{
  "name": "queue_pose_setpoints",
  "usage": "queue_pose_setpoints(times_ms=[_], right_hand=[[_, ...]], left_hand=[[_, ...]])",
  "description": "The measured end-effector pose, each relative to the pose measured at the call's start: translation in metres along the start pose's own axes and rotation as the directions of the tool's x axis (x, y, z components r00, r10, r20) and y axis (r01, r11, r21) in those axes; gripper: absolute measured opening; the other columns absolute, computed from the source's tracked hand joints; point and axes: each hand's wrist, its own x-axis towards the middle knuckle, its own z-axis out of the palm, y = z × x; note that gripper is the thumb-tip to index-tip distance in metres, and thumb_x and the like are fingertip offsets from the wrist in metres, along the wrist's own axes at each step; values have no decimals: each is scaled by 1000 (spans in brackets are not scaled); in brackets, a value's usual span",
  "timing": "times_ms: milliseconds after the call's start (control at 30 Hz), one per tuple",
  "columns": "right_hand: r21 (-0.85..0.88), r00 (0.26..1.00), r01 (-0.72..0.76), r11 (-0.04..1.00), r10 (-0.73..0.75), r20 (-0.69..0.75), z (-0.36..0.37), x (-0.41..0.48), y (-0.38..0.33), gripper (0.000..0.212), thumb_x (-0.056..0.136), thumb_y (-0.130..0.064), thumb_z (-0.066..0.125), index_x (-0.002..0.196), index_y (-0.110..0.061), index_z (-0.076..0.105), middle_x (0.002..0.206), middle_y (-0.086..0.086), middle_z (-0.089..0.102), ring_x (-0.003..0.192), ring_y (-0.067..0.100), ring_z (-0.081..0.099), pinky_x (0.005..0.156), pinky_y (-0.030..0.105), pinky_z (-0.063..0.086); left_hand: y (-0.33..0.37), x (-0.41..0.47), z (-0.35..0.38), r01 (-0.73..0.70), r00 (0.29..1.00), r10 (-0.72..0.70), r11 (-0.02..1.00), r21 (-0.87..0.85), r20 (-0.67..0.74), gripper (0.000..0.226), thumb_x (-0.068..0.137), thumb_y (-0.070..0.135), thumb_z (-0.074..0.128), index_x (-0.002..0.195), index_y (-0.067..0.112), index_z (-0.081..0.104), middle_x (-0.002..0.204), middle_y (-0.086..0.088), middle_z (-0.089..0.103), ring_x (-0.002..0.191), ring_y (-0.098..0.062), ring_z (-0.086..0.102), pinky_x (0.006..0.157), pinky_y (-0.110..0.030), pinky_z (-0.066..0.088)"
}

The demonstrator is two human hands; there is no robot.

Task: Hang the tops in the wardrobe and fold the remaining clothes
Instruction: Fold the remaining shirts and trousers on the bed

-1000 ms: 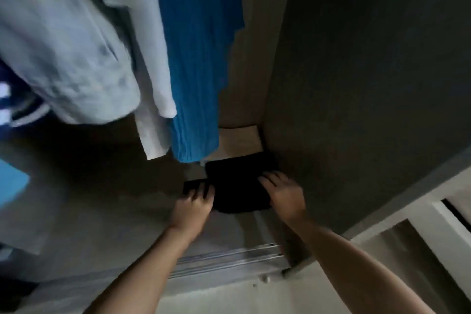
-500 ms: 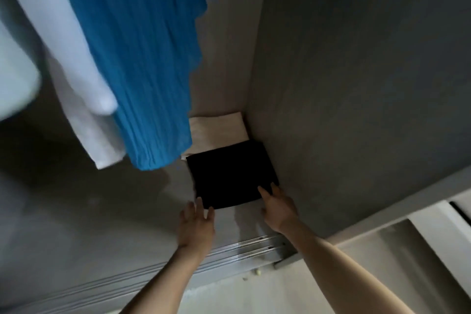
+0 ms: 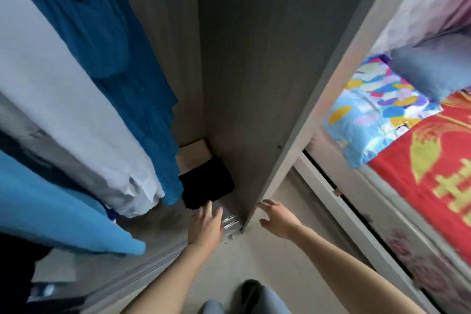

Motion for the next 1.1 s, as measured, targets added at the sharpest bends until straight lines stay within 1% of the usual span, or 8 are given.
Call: queue_pose_setpoints(times_ms=[67, 167, 233, 300, 467, 733, 933, 1100], right_hand=[[16, 997, -60, 998, 61, -49, -25, -38, 1, 54, 92, -21, 51, 144, -24, 36, 147, 5, 37, 134, 22, 35, 106, 26, 31], [45, 976, -143, 989, 148, -159, -67, -94, 16, 51, 92, -22, 51, 142, -25, 39, 145, 3, 38, 134, 21, 34, 108, 26, 30], [74, 949, -205, 976, 217, -228, -89, -128, 36, 50, 91, -23, 53, 139, -26, 43, 142, 1, 41, 133, 20, 37, 105, 25, 32], [124, 894, -302, 945, 326, -307, -104, -179, 60, 48, 91, -25, 53, 137, -26, 45, 141, -1, 43, 132, 21, 37, 103, 28, 34], [280, 731, -442, 852, 524, -438, -123, -293, 119, 47, 93, -20, 53, 139, -22, 44, 143, 0, 41, 131, 20, 37, 106, 32, 33], [426, 433, -638, 641, 756, -490, -87, -520, 221, 48, 94, -23, 55, 140, -24, 42, 145, 1, 40, 134, 20, 34, 108, 35, 33], [555, 236, -666, 499, 847, -477, -53, -626, 266, 47, 93, -25, 55, 139, -22, 44, 142, 2, 43, 131, 18, 38, 106, 36, 35], [608, 148, -663, 437, 872, -466, -43, -669, 314, 43, 94, -24, 53, 137, -22, 46, 137, 1, 47, 130, 17, 38, 104, 36, 37]], left_hand=[[17, -15, -31, -79, 996, 80, 997, 23, -32, 47, 94, 30, 43, 140, 22, 35, 153, -7, 22, 134, -26, 30, 101, -34, 32], [49, -20, -82, -182, 975, 183, 983, 24, -123, 48, 90, 34, 54, 135, 23, 45, 148, -7, 34, 129, -25, 40, 98, -35, 38], [73, -15, -108, -329, 916, 339, 941, 82, -214, 52, 56, 34, 85, 103, 19, 70, 115, -11, 63, 94, -26, 65, 68, -36, 54], [107, -17, -129, -458, 828, 490, 872, 174, -275, 53, 31, 25, 92, 80, 17, 74, 89, -9, 70, 67, -25, 67, 46, -31, 51], [209, -23, -167, -671, 648, 690, 718, 187, -323, 43, 45, 17, 86, 85, 10, 73, 89, -14, 69, 69, -32, 67, 50, -37, 54], [430, -99, -144, -880, 366, 863, 443, 171, -348, 49, 46, 15, 90, 92, 11, 72, 93, -14, 69, 79, -32, 69, 58, -44, 56], [531, -146, -111, -942, 270, 892, 322, 93, -362, 48, 49, 15, 91, 93, 10, 72, 93, -10, 69, 80, -28, 69, 55, -38, 57], [605, -170, -86, -962, 243, 906, 270, 31, -348, 43, 55, 14, 89, 95, 12, 71, 96, -10, 69, 84, -29, 69, 60, -40, 58]])
